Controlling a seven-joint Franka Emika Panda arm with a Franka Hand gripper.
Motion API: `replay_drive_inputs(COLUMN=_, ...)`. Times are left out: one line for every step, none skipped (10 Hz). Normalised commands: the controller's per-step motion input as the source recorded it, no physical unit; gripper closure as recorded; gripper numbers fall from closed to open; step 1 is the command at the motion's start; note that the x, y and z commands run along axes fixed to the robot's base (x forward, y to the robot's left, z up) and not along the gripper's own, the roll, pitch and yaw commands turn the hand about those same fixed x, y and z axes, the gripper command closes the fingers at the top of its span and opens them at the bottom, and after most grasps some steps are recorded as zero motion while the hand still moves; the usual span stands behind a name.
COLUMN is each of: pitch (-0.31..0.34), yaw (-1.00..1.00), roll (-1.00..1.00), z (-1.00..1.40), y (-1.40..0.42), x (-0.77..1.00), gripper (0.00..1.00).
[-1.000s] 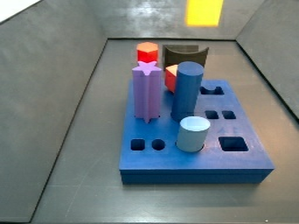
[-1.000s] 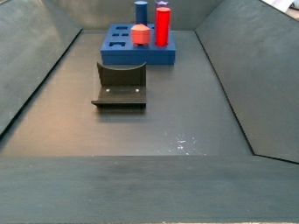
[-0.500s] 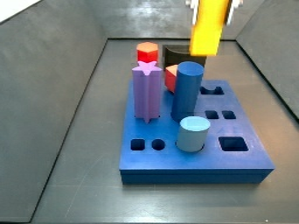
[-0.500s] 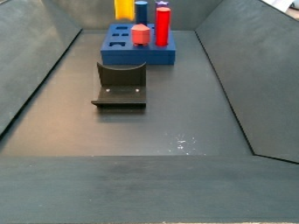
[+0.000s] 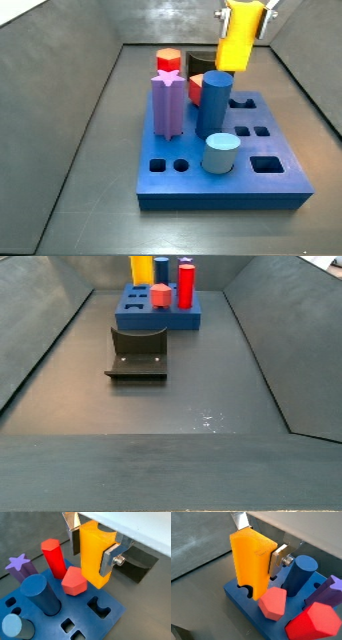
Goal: Pick up the arch object. Move up. Place the arch object on the fixture. Regrasp the arch object. Rotate the arch object. Move to above the board. Insert the arch object.
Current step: Insert the arch object.
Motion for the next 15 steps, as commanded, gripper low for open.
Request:
replay_drive_inputs(pitch=-0.020, yaw=0.17, roll=0.03, z=0.00, y=0.00, x=1.00, gripper=1.00)
replay_drive_inputs(pitch=-0.059, yaw=0.09, roll=0.00, z=-0.11, y=0.05, x=1.00, gripper=1.00)
replay_drive_inputs(pitch=-0.074, yaw=0.06, roll=0.00, z=-0.11, y=0.09, x=1.00, gripper=1.00)
replay_drive_inputs(pitch=-0.049, yaw=0.07, roll=0.00, z=-0.13, y=0.06, x=1.00, gripper=1.00)
replay_drive_inputs(pitch=-0.054, yaw=0.04, roll=0.01, z=-0.16, y=0.00, x=1.00, gripper=1.00)
replay_drive_inputs(pitch=-0.057, yaw=0.01, roll=0.03, z=-0.20, y=-0.03, x=1.00, gripper=1.00)
replay_drive_inputs(pitch=0.000, yaw=0.06, roll=0.08, z=-0.47, y=-0.05, x=0.96, gripper=1.00)
replay_drive_inputs(pitch=0.116, yaw=0.15, roll=0.32, z=-0.46, y=-0.20, x=0.86, gripper=1.00)
replay_drive_inputs(pitch=0.164, yaw=0.16, roll=0.38, z=-0.39, y=-0.23, x=0.81, gripper=1.00)
replay_drive_inputs(pitch=0.161, yaw=0.15, roll=0.38, z=-0.38, y=-0.24, x=0.80, gripper=1.00)
replay_drive_inputs(pitch=0.166, yaw=0.13, roll=0.37, z=-0.35, y=-0.27, x=0.79, gripper=1.00)
replay_drive_inputs(pitch=0.210, yaw=0.11, roll=0.32, z=-0.18, y=-0.31, x=0.72, gripper=1.00)
replay_drive_inputs(pitch=0.136, yaw=0.11, roll=0.17, z=-0.07, y=-0.25, x=0.63, gripper=1.00)
replay_drive_inputs(pitch=0.000, yaw=0.07, roll=0.09, z=-0.06, y=-0.15, x=0.44, gripper=1.00)
replay_drive_inputs(pitch=-0.047, yaw=0.00, roll=0.04, z=-0.11, y=0.00, x=0.47, gripper=1.00)
